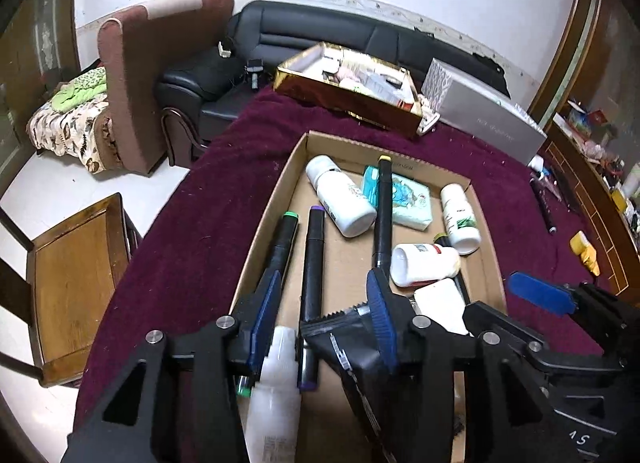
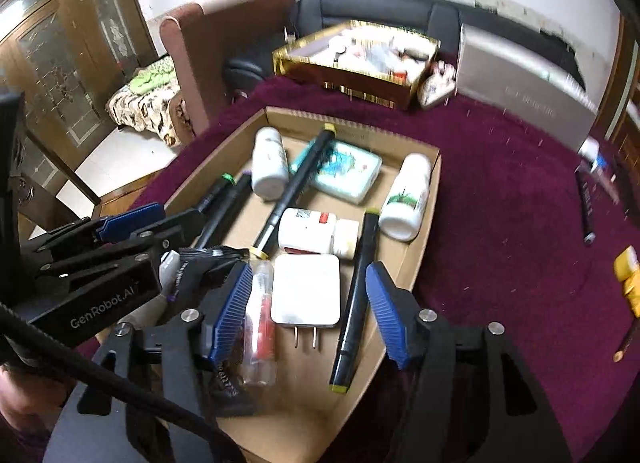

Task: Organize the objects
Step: 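Lower the marker and charger into the tray, open both grippers, withdraw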

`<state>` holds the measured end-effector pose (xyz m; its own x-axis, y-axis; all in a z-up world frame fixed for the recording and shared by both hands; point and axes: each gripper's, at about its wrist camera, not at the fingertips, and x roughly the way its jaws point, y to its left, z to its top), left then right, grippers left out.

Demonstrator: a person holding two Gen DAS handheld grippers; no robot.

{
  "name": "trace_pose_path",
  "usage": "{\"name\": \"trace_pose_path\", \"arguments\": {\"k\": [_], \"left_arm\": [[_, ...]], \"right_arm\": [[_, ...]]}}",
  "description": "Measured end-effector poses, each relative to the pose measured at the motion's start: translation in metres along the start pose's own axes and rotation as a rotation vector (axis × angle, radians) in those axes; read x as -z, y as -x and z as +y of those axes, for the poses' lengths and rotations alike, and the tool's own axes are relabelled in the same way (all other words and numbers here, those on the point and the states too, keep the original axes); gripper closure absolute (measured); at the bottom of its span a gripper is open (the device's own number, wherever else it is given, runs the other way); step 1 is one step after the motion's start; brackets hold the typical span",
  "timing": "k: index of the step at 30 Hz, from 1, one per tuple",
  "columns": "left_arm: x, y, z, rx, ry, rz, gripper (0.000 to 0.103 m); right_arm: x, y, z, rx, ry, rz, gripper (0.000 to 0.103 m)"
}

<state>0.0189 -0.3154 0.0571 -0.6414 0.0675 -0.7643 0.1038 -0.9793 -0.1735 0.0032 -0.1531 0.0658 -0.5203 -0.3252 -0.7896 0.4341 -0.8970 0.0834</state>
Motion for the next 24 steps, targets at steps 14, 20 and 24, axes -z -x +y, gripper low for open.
{"name": "trace_pose_path", "arguments": {"k": [14, 20, 24], "left_arm": [[0.009, 0.053, -0.049, 0.021, -0.085, -0.087, 0.063], [0.014, 0.065, -0.079, 0.021, -0.136, -0.101, 0.063], [0.016, 0.07, -0.099, 0.02, -0.163, -0.104, 0.063]], "right_arm": [[0.019, 0.068, -0.006, 0.11, 0.056, -0.172, 0.034], [0.03, 0.086, -0.029, 0.13, 0.013, -0.204, 0.034], [0.037, 0.097, -0.049, 0.145, -0.025, -0.221, 0.034]]}}
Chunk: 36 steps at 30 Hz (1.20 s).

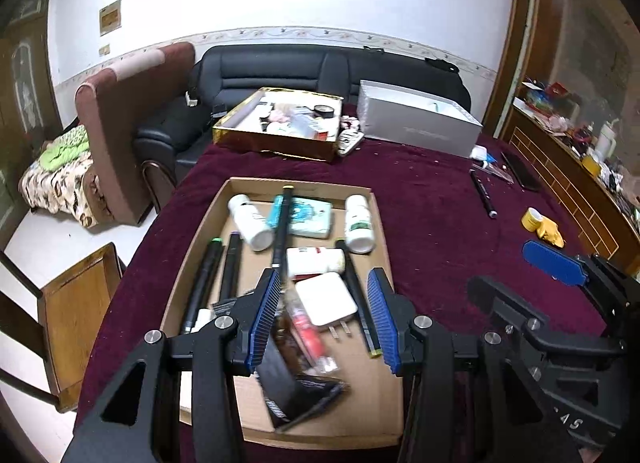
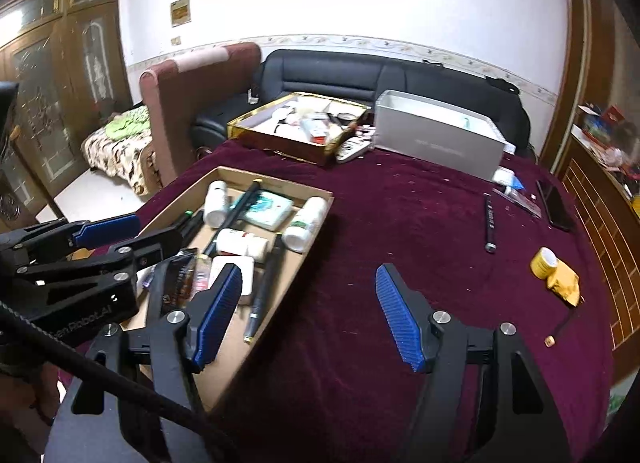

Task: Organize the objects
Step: 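Lower the marker and charger into the tray, open both grippers, withdraw, then grasp the black marker with the left gripper and lift it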

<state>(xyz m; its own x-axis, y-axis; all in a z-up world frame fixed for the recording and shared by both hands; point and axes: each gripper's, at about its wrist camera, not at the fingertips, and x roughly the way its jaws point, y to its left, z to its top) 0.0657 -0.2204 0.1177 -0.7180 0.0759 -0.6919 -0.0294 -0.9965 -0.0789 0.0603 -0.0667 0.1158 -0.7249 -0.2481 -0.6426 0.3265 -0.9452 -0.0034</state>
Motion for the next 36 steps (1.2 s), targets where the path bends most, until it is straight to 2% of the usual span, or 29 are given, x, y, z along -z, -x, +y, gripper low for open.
{"name": "trace_pose_path", "arguments": {"k": [12, 21, 26, 31, 36], "left_arm": [[-0.008, -0.009, -0.084, 0.015, -0.133, 0.027, 0.063], [-0.02, -0.053, -0.168, 0.084, -0.23, 0.087, 0.063], [-0.036, -0.091, -0.216, 0.155, -0.262, 0.098, 0.063], [-0.062, -0.135, -0.255, 0.211, -0.28, 0.081, 0.063], [-0.085, -0.189, -0.279, 0.184, -0.264, 0.086, 0.063]], "right_arm": [[0.013, 0.018, -0.078, 0.061, -0.119, -0.034, 0.032], [0.024, 0.014, -0.158, 0.111, -0.218, -0.012, 0.031], [0.026, 0.008, -0.23, 0.153, -0.327, 0.018, 0.032], [0.037, 0.0, -0.329, 0.2, -0.541, 0.027, 0.032], [0.055, -0.004, -0.391, 0.194, -0.714, 0.003, 0.032]]}}
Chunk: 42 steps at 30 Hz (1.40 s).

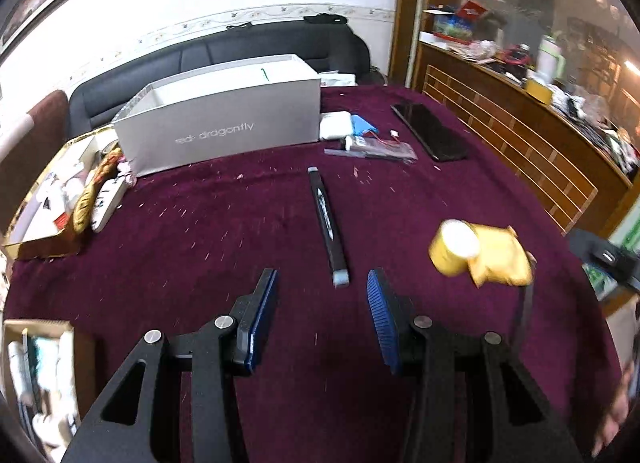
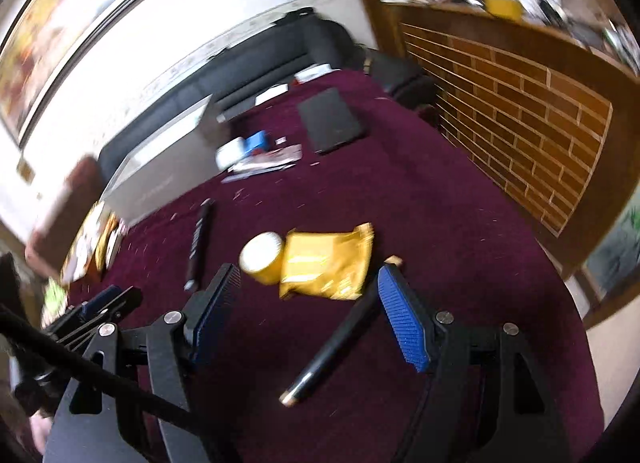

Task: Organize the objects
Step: 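Grasp the black marker with the left gripper and lift it, then grasp the yellow tape roll with the right gripper while the left gripper holds the marker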

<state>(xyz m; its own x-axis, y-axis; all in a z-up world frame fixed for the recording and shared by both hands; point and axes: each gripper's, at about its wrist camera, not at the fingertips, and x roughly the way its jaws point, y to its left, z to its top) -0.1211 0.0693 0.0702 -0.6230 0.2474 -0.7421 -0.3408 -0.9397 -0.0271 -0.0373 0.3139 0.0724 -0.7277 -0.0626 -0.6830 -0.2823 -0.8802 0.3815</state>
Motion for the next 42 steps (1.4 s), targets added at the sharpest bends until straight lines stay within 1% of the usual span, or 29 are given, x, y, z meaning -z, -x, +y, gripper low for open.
{"name": "trace_pose_path", "arguments": {"k": [2, 6, 9, 12, 13, 14, 17, 18, 19, 20, 23, 26, 29, 32, 35, 37, 40, 42], "left_arm": [[-0.011, -0.02, 0.002, -0.004, 0.025, 0.008, 0.063], [-0.026, -0.063, 0.003, -0.033, 0.049, 0.055, 0.063], [-0.03, -0.089, 0.006, -0.058, 0.056, 0.081, 0.063], [-0.029, -0.111, 0.008, -0.057, 0.086, 0.11, 0.063], [-0.028, -0.114, 0.008, -0.062, 0.09, 0.106, 0.063], [-0.028, -0.114, 0.006, -0.077, 0.081, 0.078, 0.063], [-0.025, -0.115, -0.002, -0.09, 0.059, 0.06, 0.062], [-0.024, -0.113, -0.005, -0.089, 0.041, 0.064, 0.064], [-0.023, -0.112, -0.007, -0.076, 0.021, 0.067, 0.079], [-0.021, -0.109, -0.009, -0.05, -0.003, 0.076, 0.091], [-0.012, -0.095, -0.01, -0.028, -0.031, 0.087, 0.092], [0.001, -0.068, -0.002, -0.001, -0.029, 0.064, 0.092], [0.01, -0.037, 0.007, 0.047, 0.007, 0.045, 0.092], [0.021, -0.006, 0.016, 0.079, 0.017, 0.015, 0.092], [0.036, 0.019, 0.026, 0.121, 0.037, -0.004, 0.092], [0.046, 0.031, 0.033, 0.151, 0.068, -0.011, 0.092], [0.059, 0.049, 0.045, 0.185, 0.107, -0.025, 0.092], [0.067, 0.059, 0.051, 0.19, 0.12, -0.038, 0.092]], "right_arm": [[-0.002, -0.005, -0.014, -0.016, -0.047, -0.016, 0.031], [-0.001, -0.011, -0.035, -0.043, -0.106, -0.041, 0.031], [-0.001, -0.017, -0.043, -0.052, -0.123, -0.023, 0.032], [-0.003, -0.025, -0.047, -0.063, -0.133, -0.004, 0.032], [-0.003, -0.028, -0.046, -0.064, -0.13, 0.002, 0.032], [-0.002, -0.029, -0.045, -0.063, -0.127, 0.006, 0.032], [-0.001, -0.033, -0.042, -0.06, -0.11, 0.012, 0.032], [0.0, -0.033, -0.04, -0.06, -0.1, 0.012, 0.032], [0.001, -0.034, -0.039, -0.061, -0.091, 0.012, 0.032], [0.003, -0.035, -0.038, -0.062, -0.081, 0.013, 0.032], [0.005, -0.036, -0.031, -0.072, -0.043, 0.007, 0.032], [0.007, -0.033, -0.021, -0.115, 0.006, -0.004, 0.032], [0.006, -0.038, -0.006, -0.163, 0.034, 0.044, 0.032], [0.003, -0.045, 0.017, -0.122, 0.129, 0.072, 0.032], [0.003, -0.062, 0.038, -0.059, 0.234, 0.101, 0.032], [0.003, -0.075, 0.049, -0.024, 0.289, 0.119, 0.032], [0.003, -0.093, 0.059, 0.006, 0.333, 0.142, 0.032], [0.001, -0.097, 0.064, 0.02, 0.356, 0.134, 0.032]]}}
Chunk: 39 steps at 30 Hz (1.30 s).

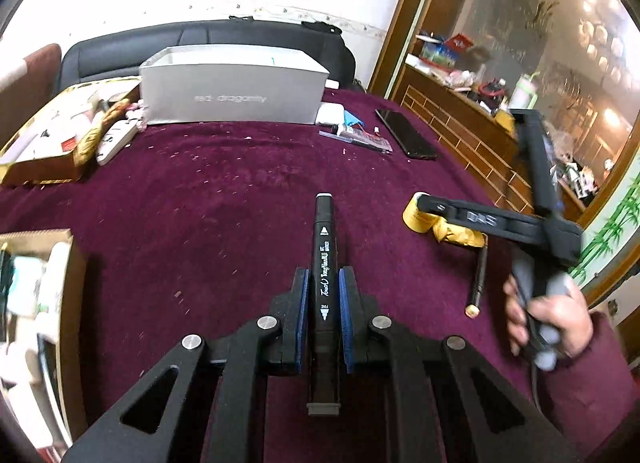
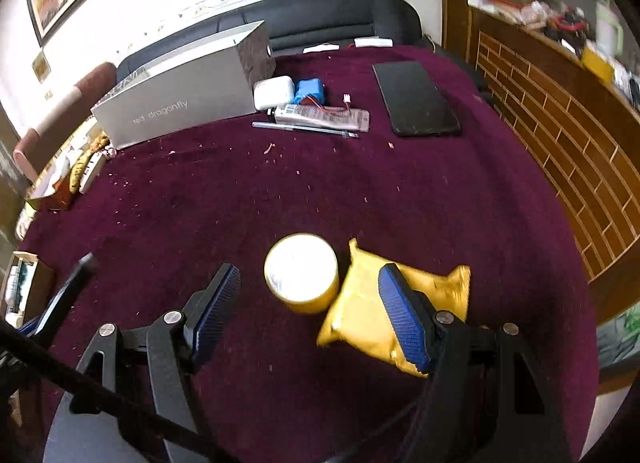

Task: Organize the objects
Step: 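Grasp the yellow tape roll with the right gripper while the left gripper holds the marker, then lower the marker and yellow tape roll into the tray, open both grippers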

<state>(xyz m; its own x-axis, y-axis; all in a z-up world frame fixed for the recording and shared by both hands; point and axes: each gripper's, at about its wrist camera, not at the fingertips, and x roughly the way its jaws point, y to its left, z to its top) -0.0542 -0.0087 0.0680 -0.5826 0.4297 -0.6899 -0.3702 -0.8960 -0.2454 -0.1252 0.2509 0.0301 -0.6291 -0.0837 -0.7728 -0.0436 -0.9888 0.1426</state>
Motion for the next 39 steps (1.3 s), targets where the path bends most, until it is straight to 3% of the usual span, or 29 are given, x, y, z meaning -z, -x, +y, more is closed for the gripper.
{"name": "trace_pose_path", "arguments": {"k": [7, 9, 10, 11, 16, 21, 26, 33, 39], "left_arm": [[0.012, 0.024, 0.022, 0.003, 0.06, -0.037, 0.092], [0.015, 0.029, 0.028, 0.0, 0.075, -0.046, 0.092], [0.017, 0.031, 0.031, 0.0, 0.084, -0.048, 0.092], [0.019, 0.034, 0.035, -0.002, 0.096, -0.051, 0.092], [0.031, 0.05, 0.056, -0.008, 0.154, -0.061, 0.092], [0.045, 0.085, 0.075, -0.033, 0.192, -0.105, 0.092], [0.069, 0.13, 0.103, -0.09, 0.242, -0.151, 0.091], [0.113, 0.188, 0.152, -0.225, 0.319, -0.193, 0.091], [0.145, 0.204, 0.183, -0.298, 0.363, -0.183, 0.091]], "right_arm": [[-0.003, -0.013, 0.019, 0.092, 0.108, 0.028, 0.033], [-0.002, -0.016, 0.025, 0.131, 0.138, 0.033, 0.045], [-0.002, -0.016, 0.028, 0.145, 0.147, 0.036, 0.06], [-0.002, -0.015, 0.028, 0.149, 0.146, 0.042, 0.065], [0.002, -0.005, 0.035, 0.136, 0.122, 0.048, 0.065], [0.008, 0.024, 0.047, 0.061, 0.072, 0.023, 0.065], [0.025, 0.059, 0.084, -0.049, 0.071, 0.009, 0.065], [0.054, 0.095, 0.171, -0.241, 0.133, 0.019, 0.065], [0.093, 0.108, 0.266, -0.397, 0.249, 0.074, 0.064]]}}
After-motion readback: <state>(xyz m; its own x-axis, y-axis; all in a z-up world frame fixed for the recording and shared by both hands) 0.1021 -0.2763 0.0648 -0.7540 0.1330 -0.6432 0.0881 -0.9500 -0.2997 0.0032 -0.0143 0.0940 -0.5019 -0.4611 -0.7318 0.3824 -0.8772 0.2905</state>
